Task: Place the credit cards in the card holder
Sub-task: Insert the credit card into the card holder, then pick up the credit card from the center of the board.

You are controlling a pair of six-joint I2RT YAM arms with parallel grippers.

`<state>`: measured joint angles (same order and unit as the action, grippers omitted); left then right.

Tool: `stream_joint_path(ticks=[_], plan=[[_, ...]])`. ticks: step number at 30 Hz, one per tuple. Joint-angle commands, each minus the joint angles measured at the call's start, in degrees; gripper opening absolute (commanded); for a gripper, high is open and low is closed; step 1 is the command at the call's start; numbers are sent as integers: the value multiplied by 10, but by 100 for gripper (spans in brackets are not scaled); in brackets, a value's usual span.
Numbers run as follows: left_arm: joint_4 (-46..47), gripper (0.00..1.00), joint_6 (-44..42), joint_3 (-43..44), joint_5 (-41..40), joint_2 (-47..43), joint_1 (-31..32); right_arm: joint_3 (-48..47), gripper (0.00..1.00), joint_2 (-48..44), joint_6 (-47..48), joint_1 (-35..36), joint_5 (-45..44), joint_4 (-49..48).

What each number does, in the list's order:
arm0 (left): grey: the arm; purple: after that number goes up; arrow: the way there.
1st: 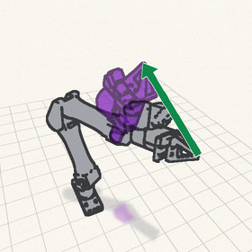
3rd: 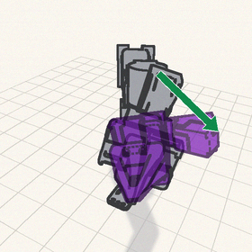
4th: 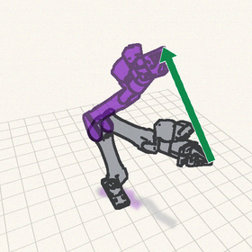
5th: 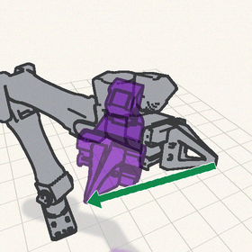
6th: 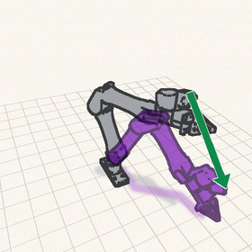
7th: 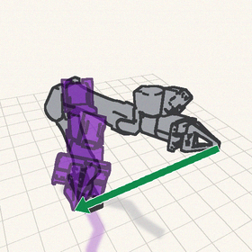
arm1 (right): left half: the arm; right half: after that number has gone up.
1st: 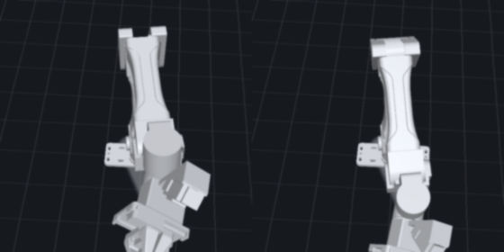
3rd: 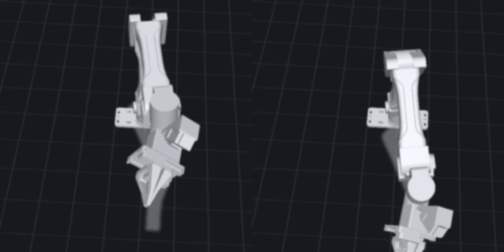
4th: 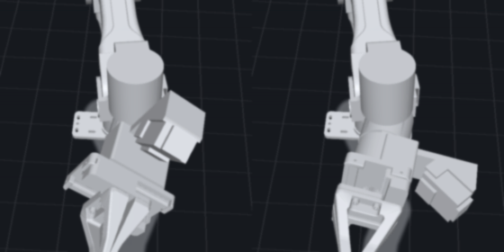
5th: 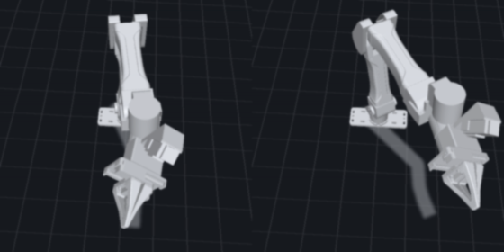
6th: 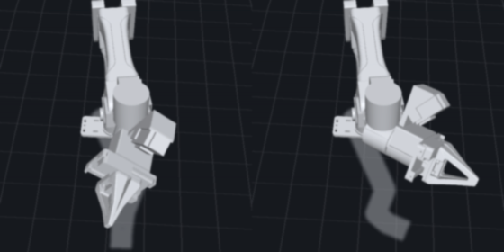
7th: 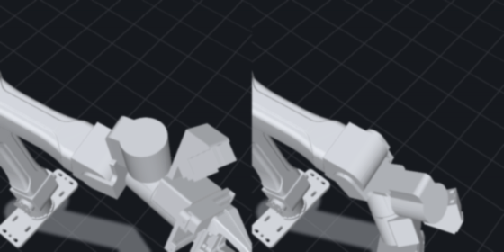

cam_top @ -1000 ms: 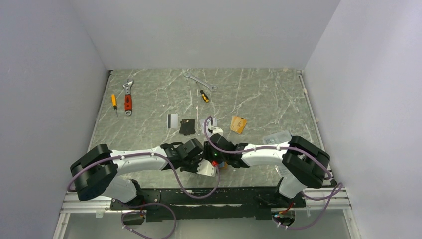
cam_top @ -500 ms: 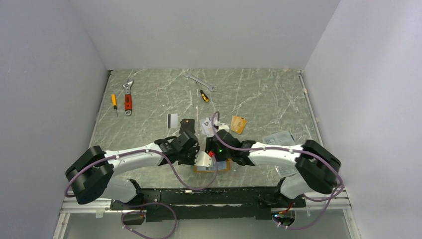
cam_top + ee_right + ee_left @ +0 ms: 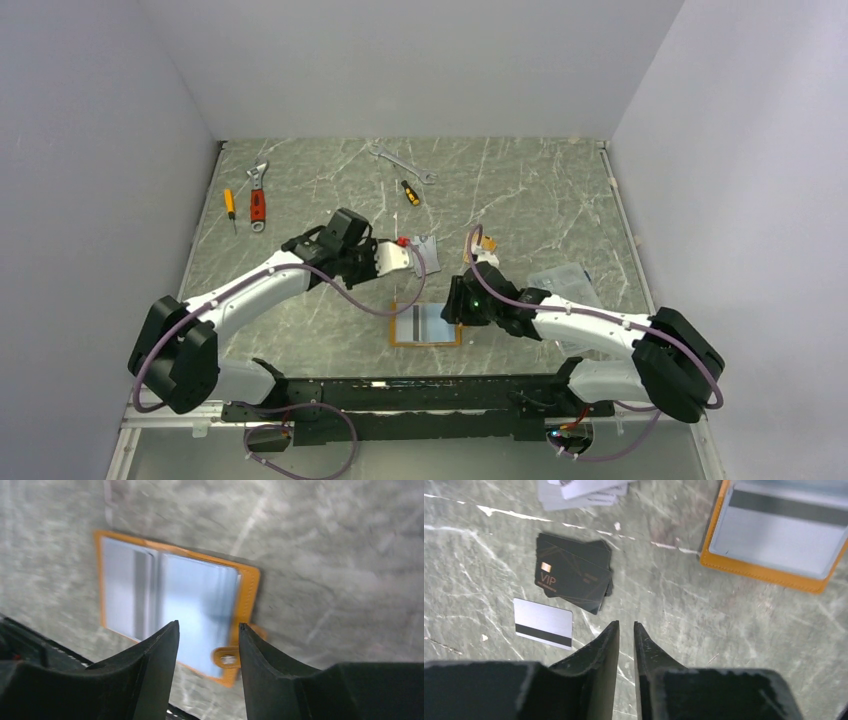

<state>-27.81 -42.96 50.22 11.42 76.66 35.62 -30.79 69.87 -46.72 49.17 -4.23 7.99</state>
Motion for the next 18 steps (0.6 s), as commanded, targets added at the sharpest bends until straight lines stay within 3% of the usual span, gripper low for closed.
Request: stream_joint_path(ticks=[1,3,10,16,18], plan=[[-42,29,43,54,55,-4,-12,41,48,-18,-28,-2,0,0],[-55,36,57,80,61,3,-14,57,45,-17,-41,0,15,-22],[-92,46,101,160,75,40,-16,42,41,1,-67,25,18,-34],[-93,57,121,177,99,45,-21,-2,58,-64,-19,-27,-23,54],[-102,69,129,195,109,54,-23,-21,64,-89,11,-69,-24,71]])
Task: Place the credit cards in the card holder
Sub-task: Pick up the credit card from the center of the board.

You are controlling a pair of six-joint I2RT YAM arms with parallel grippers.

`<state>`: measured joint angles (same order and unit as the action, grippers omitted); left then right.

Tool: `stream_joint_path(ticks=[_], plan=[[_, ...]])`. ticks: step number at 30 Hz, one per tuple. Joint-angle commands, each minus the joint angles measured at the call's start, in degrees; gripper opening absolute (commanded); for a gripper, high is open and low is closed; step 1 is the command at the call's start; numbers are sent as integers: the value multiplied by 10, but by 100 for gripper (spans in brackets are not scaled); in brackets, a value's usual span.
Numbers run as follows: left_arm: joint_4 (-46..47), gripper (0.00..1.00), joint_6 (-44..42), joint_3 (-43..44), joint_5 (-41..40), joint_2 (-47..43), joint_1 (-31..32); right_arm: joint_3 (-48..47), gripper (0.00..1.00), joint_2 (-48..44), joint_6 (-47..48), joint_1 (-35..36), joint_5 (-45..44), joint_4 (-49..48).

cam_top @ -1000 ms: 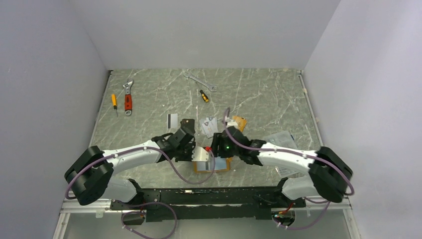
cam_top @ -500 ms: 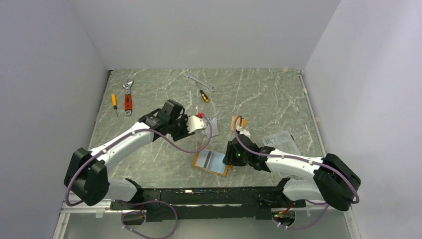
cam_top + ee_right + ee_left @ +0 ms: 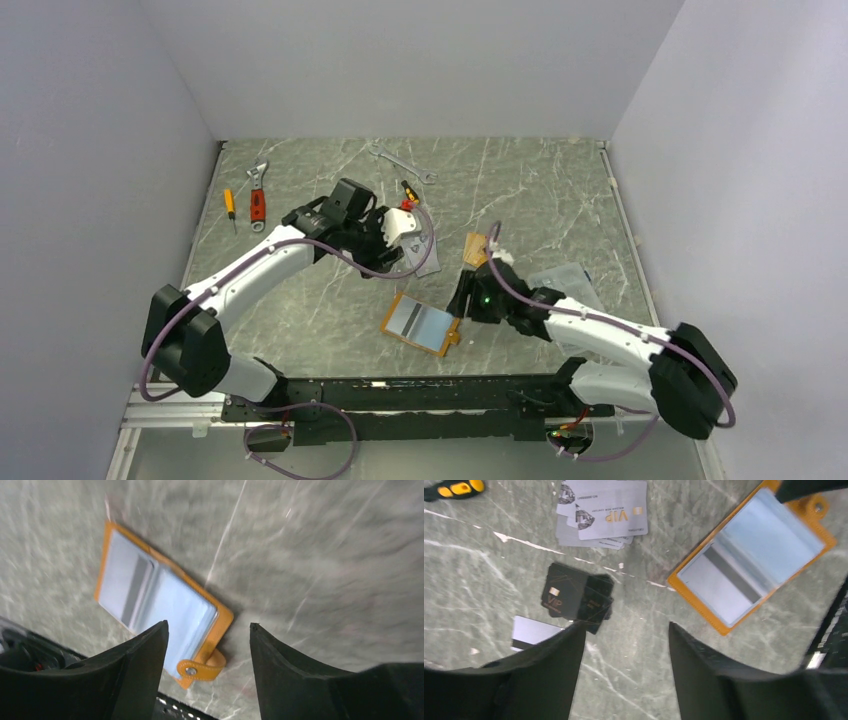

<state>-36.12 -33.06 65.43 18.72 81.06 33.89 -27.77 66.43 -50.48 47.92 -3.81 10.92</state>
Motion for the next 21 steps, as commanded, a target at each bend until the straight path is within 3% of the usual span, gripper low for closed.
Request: stream_joint_path(ticks=[1,2,7,9,13,17,21], plan=[[-20,93,35,52,39,14,-5,-64,67,-62,63,-77,-30,47],[-21,99,40,64,41,19,-5,-76,71,-64,81,-108,-30,52],[-73,99,38,156,112,48,-16,-142,82,4,145,-227,12,49],[-17,99,96,137,66,62,-31,-152,87,23,156,-254,27,30],[-131,99,87,245,130,169,-40,-158,99,67,162,-290,53,9],[79,99,138,145,74,81,-32,-137,100,104,135,-320,79,-38],[137,99,187,128,144,90,-47,-112,100,122,120,-344,129,-105]])
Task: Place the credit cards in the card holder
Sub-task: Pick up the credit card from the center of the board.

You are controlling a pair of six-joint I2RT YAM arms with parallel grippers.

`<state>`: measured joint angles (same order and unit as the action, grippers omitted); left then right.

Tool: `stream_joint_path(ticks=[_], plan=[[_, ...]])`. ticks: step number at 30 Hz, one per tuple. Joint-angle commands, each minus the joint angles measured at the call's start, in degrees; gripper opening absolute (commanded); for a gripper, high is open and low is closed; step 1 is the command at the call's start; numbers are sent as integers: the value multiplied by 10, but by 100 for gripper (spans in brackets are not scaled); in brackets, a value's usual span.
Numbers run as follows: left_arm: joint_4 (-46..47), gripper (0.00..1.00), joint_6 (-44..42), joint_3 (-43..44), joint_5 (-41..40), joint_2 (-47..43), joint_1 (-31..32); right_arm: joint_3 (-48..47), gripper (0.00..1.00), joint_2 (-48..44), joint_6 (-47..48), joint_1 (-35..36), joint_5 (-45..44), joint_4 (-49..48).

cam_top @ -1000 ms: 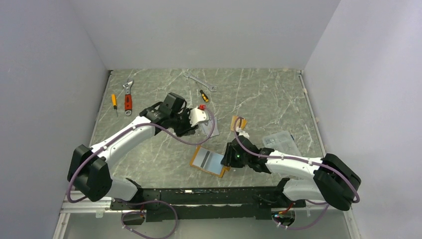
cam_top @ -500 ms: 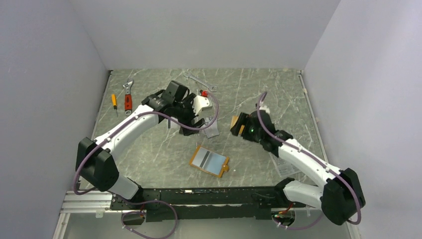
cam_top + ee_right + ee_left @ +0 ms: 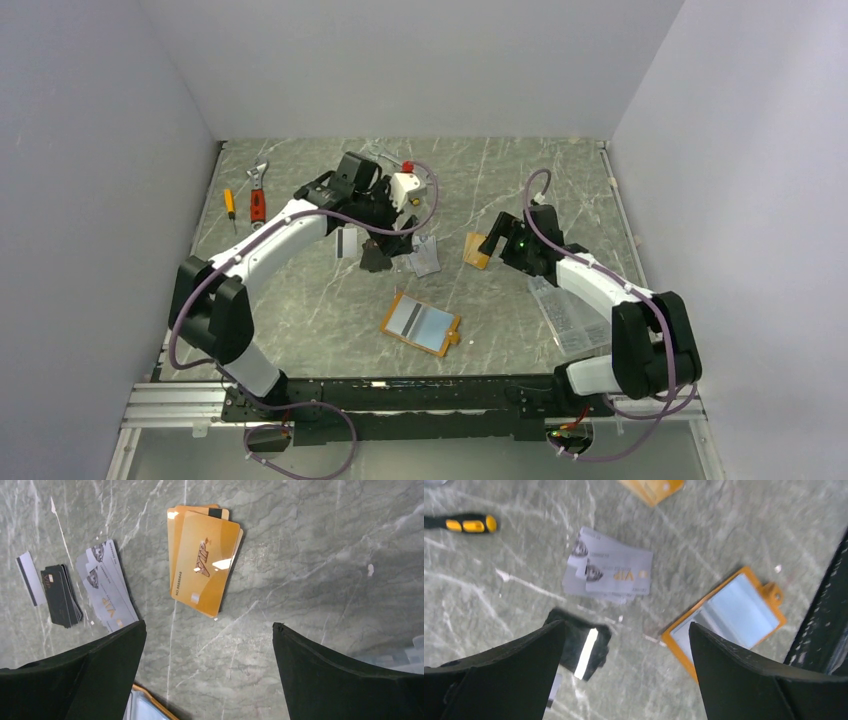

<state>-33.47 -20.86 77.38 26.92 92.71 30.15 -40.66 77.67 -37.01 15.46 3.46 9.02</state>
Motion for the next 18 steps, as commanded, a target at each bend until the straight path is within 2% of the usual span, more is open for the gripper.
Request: stream_joint_path(ticks=[1,3,6,8,12,18], plan=[[81,99,69,39,104,9,-15,13,100,21,-16,-22,59,-87],[-32,99,35,146,165,109,-10,-5,100,45,-9,-23,47,-77],[-74,99,100,254,173,218,-7,-12,91,71,-19,-22,30,-86],[-47,99,154,280,183,259,-7,-17,84,89,-24,-22,28,-101],[90,99,284,256,179,296,-3,-22,77,126,-41,-22,33,-130],[156,99,353,279,140,343,25,-33,72,161,-57,-23,24,-149]])
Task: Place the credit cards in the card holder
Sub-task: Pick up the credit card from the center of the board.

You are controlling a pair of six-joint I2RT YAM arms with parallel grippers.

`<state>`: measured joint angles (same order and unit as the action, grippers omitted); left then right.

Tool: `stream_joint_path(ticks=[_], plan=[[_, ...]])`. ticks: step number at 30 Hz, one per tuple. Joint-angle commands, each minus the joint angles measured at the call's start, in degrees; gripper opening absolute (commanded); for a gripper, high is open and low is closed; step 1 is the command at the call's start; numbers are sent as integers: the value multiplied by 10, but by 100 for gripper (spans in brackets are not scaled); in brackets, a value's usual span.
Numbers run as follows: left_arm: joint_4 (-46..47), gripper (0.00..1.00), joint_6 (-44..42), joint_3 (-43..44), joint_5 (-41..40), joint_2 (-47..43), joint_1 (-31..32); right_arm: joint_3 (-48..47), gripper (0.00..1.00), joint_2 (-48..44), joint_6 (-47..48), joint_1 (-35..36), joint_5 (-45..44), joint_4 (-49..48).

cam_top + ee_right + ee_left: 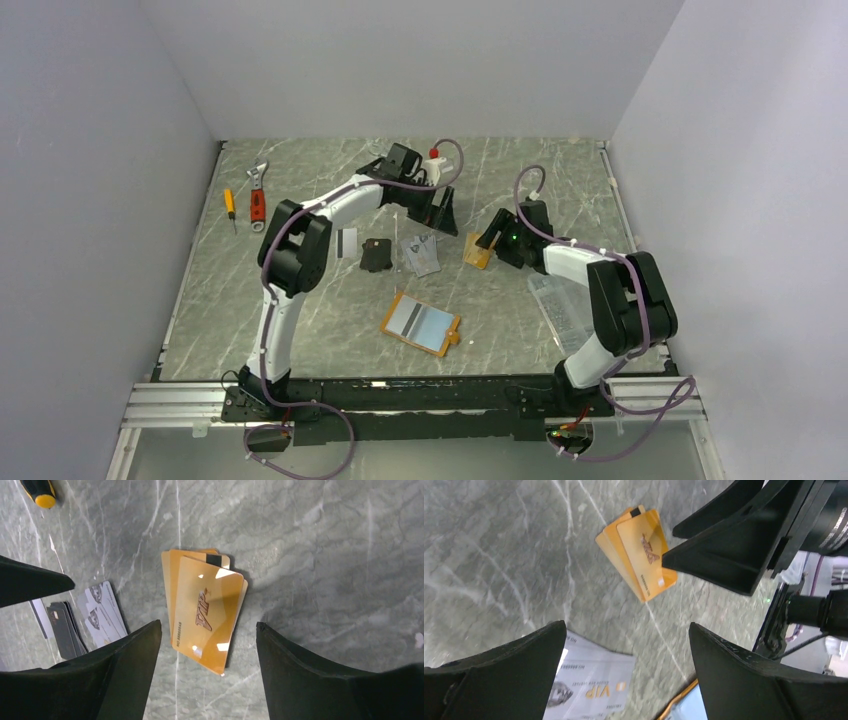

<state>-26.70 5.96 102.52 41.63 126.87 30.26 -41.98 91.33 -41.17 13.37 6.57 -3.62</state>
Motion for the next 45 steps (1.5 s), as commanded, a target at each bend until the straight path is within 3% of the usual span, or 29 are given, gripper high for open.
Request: stream_joint_path(ticks=[1,7,13,19,33,38,41,45], plan=[[86,99,91,34,-20,9,28,-23,70,29,-15,-1,-8,-23],[75,99,95,52,-130,49,46,-36,53,44,-32,-6,-3,-23],[29,96,3,104,-236,75,66,-13,50,39,-59,-8,-1,-39],[22,92,-52,99,-279,80,81,22,44,45,-82,-12,-4,-67],[8,87,-127,45,-284,63,94,62,36,119,-149,-12,123,-201],[7,91,-140,20,-269,39,85,87,36,96,-147,-11,115,-192],[-11,99,-146,18,-239,23,72,95,38,81,-135,-12,106,-175],[-6,99,-150,-14,-191,-13,52,98,39,76,-122,-16,108,-170]])
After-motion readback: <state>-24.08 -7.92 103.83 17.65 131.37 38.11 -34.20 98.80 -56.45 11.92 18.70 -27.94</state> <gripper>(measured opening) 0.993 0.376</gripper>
